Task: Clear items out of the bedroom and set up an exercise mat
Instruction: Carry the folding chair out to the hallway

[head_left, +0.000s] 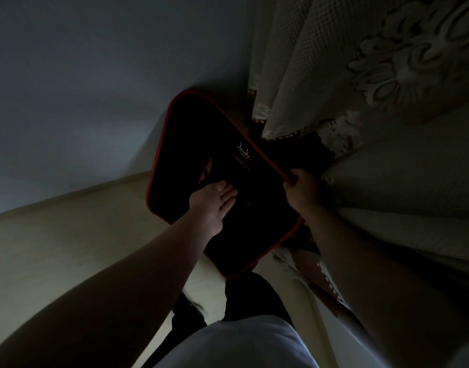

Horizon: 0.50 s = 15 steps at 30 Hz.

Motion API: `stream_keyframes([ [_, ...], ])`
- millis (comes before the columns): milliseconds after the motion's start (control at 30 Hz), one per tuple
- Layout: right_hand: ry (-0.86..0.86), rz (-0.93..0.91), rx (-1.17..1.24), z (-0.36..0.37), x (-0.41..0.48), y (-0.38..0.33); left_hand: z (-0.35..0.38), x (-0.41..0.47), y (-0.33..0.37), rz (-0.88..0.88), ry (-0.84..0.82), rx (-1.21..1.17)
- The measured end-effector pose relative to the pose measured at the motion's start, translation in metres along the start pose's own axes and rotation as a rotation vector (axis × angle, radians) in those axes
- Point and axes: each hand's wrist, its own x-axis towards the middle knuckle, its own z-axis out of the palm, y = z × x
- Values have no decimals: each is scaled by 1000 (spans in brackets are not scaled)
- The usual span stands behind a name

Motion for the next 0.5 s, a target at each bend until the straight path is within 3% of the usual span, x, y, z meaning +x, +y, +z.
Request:
stream_keyframes([
  [233, -61, -220, -221, 33, -41, -24, -36, 16, -11, -96, 4, 185],
  [367, -92, -292, -255, 49, -59, -33, -51, 14, -22, 18, -9, 650],
  [500, -112, -349, -218, 73, -87, -51, -73, 2, -28, 58, -200, 1027],
])
